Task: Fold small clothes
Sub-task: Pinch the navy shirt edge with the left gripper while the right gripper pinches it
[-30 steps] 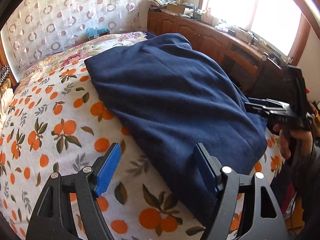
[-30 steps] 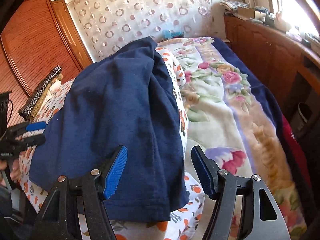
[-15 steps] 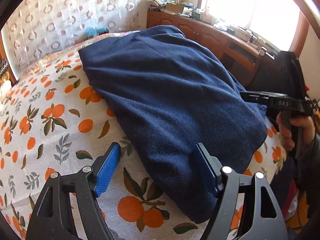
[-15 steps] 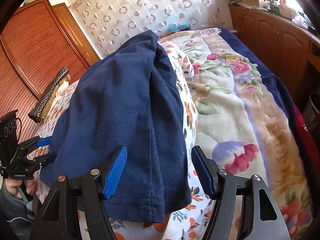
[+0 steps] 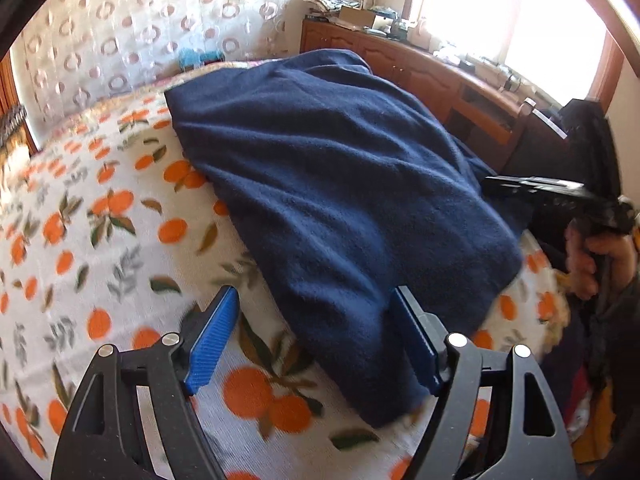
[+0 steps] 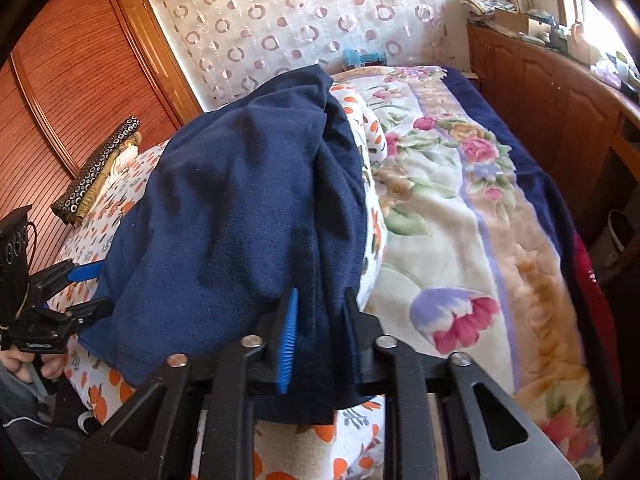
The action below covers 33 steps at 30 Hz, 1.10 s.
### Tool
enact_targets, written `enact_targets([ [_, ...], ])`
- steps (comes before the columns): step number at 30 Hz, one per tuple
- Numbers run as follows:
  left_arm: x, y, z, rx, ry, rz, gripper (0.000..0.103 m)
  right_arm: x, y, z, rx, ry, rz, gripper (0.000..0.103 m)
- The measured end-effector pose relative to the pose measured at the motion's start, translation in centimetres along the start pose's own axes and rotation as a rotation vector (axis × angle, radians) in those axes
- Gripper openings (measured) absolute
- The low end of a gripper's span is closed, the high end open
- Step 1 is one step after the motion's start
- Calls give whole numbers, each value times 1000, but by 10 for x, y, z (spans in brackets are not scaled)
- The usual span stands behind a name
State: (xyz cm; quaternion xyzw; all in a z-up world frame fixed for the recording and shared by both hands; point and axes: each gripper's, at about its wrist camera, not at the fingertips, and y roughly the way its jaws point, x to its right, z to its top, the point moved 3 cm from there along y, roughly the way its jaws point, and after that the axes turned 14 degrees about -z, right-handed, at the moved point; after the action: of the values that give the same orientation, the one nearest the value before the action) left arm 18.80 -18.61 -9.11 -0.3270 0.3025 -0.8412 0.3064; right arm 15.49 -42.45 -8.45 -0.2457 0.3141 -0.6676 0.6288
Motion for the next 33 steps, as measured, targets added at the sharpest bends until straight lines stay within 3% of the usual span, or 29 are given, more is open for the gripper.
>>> enact_targets([
  [5,6,-8,-10,7,-65,-91,77,-7,-16,1,51,-33,-20,5],
  [9,15,-9,-16,1,-68,-112,56,-16,-29,3,91,-47,-13,5],
  [16,9,-9,-13,26,-141,-137,56,-25,-23,-1,60,-81,-6,5],
  [21,9,-8,-13,23,-133,-133,55,-24,-10,-1,13,-98,-28,5],
  [22,10,-8,-13,21,-129,-124,41,-25,-10,1,13,-98,-25,5],
  [25,5,-8,-12,20,-143,-125,22,-29,-9,5,8,-117,-29,5],
  [28,3,-17,-9,35,-136,-143,15,-29,-15,8,22,-118,-19,4],
  [33,3,-59,11,104,-66,-143,14,-34,-45,15,90,-113,2,4],
])
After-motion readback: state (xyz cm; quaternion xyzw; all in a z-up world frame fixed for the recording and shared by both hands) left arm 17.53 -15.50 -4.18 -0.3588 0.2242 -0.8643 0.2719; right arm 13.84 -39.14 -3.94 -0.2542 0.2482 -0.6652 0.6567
